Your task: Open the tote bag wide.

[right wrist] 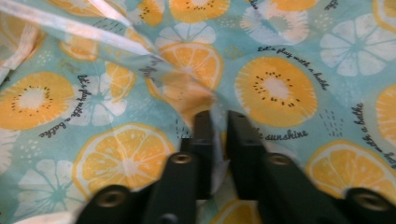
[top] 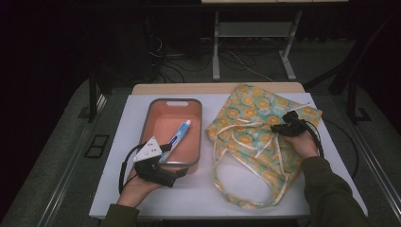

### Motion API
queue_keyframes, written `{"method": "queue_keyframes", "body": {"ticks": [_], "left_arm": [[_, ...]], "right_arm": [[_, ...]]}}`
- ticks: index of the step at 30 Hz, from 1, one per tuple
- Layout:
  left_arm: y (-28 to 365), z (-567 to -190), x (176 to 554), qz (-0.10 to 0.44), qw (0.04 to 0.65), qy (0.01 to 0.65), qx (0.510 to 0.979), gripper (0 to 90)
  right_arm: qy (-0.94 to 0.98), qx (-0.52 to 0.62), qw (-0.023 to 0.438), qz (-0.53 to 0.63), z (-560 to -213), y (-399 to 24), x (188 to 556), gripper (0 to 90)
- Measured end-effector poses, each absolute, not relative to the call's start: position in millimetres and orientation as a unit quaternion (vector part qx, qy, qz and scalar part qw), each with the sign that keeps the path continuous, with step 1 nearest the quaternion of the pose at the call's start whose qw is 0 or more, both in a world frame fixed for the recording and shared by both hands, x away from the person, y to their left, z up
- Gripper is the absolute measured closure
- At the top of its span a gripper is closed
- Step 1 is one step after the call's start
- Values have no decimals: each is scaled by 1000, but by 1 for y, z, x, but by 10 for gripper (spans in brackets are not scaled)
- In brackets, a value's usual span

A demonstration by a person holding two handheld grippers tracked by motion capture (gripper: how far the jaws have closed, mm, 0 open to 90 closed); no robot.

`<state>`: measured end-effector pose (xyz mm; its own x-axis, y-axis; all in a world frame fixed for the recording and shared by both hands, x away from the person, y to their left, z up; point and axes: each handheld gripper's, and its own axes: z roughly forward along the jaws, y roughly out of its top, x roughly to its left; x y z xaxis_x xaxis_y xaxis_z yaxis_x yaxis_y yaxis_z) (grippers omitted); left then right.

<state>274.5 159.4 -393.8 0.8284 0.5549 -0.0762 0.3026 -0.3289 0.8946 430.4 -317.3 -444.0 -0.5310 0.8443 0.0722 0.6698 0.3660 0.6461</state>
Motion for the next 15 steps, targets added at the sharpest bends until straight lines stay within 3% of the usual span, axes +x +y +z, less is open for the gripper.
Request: {"method": "queue_keyframes", "body": {"ticks": [8,15], "left_arm": [[159,-394,274,123,514,266,806,0],[159,-394,274,124,513,266,807,0]], "right_arm": [[794,458,128,379,-416,-321,407,444],[818,391,114,405,-386,-302,362,416]]}}
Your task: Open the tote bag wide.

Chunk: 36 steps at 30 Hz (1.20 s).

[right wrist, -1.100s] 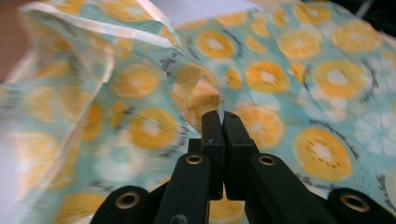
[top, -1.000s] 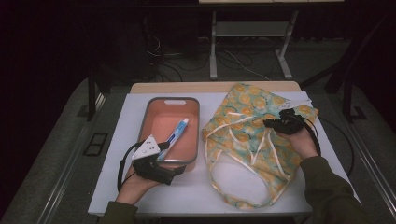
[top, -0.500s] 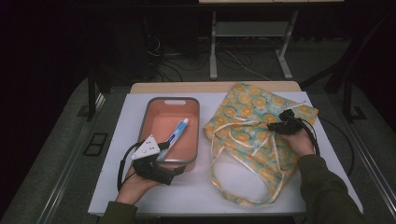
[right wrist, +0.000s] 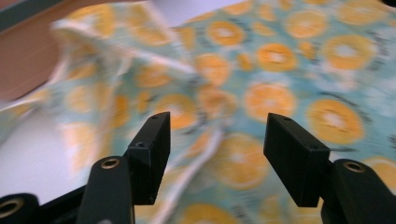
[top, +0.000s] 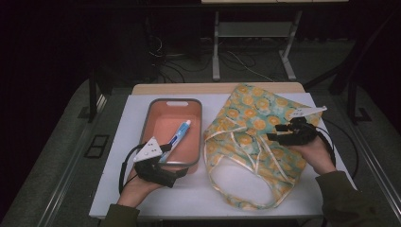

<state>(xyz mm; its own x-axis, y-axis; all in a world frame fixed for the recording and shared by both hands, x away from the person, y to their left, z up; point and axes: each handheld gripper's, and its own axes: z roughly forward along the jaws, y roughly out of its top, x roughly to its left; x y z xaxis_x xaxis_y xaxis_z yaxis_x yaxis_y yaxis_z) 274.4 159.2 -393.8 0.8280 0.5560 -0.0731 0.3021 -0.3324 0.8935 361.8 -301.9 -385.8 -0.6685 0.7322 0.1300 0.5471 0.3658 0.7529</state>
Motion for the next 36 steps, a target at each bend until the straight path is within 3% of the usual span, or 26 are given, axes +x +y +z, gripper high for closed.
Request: {"method": "queue_keyframes", "body": {"ticks": [7,14,20,24,36], "left_arm": [[159,-394,274,124,513,266,807,0],[159,-394,274,124,512,266,807,0],[159,-394,275,123,514,266,806,0],[159,-394,275,123,512,266,807,0],[159,-394,275,123,513,268,806,0]], "right_arm": [[854,318,65,407,-393,-268,323,488],[883,296,45,362,-420,-243,324,521],[893,292,45,340,-432,-239,331,742],[891,289,56,345,-430,-241,331,873],[848,344,123,385,-403,-275,368,889]]}}
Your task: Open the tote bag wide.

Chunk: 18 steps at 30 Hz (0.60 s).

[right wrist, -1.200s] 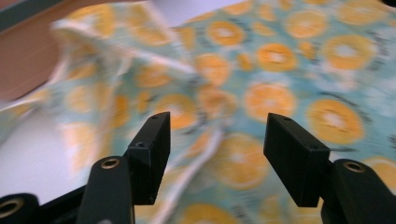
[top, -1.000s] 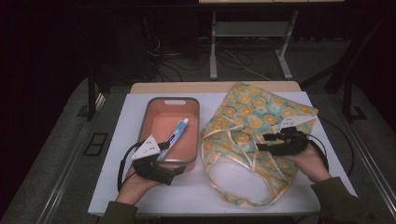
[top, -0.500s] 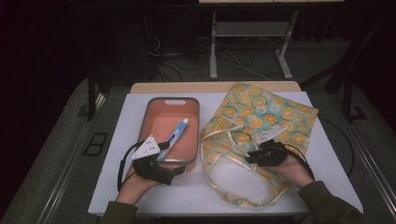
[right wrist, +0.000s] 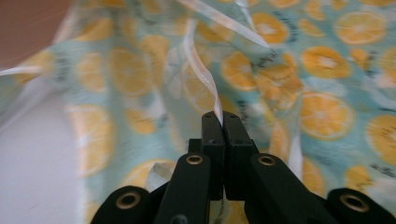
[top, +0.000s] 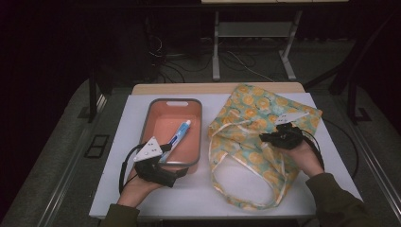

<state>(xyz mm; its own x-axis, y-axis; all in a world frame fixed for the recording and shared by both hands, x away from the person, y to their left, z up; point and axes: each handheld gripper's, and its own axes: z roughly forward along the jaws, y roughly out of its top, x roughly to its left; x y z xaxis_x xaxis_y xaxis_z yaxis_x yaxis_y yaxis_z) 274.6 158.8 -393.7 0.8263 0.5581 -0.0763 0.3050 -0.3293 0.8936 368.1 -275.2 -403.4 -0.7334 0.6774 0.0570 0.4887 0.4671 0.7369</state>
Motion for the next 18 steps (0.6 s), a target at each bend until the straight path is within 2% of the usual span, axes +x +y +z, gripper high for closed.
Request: {"method": "queue_keyframes", "body": {"ticks": [7,14,16,18], "left_arm": [[159,-394,275,122,514,267,806,0],[159,-394,275,123,513,266,807,0],[159,-394,275,123,513,267,807,0],[159,-394,274,123,514,267,806,0]], "right_arm": [[827,403,132,368,-426,-299,396,890],[832,424,129,333,-449,-305,405,885],[832,424,132,333,-447,-304,404,861],[826,425,131,345,-443,-304,403,784]]}}
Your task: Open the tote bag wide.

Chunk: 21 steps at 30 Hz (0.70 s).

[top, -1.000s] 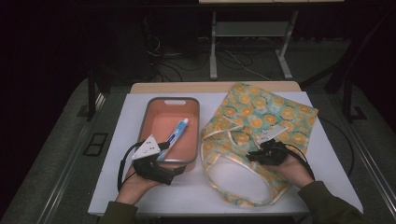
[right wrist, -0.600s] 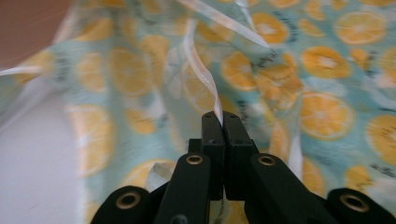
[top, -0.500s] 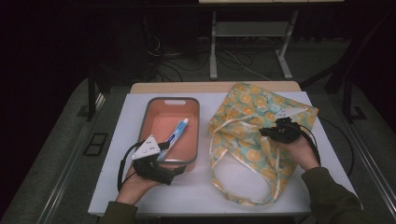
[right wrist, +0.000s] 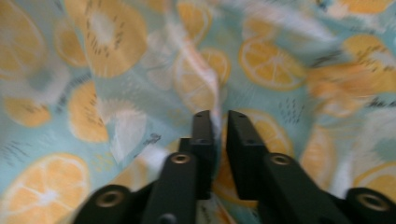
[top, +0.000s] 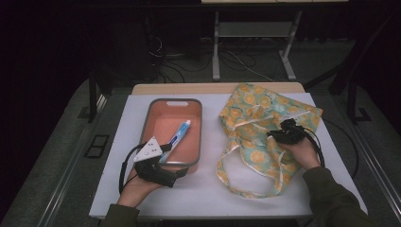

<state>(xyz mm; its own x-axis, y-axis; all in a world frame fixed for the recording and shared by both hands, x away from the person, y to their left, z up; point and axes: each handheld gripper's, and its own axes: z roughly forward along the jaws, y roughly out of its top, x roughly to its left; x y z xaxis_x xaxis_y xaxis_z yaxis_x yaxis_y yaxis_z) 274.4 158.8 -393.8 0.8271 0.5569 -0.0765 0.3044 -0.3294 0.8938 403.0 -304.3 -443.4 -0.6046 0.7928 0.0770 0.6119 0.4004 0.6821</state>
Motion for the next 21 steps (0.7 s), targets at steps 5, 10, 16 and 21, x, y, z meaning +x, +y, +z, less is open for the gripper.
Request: {"method": "queue_keyframes", "body": {"ticks": [5,10,16,21], "left_arm": [[159,-394,274,122,513,267,806,0],[159,-394,274,123,512,267,807,0],[159,-394,274,123,511,267,808,0],[159,-394,275,122,512,267,807,0]], "right_arm": [[811,420,123,389,-422,-306,393,613],[816,386,114,414,-398,-298,372,507],[843,354,83,396,-409,-280,369,480],[871,331,60,358,-427,-263,370,640]]}}
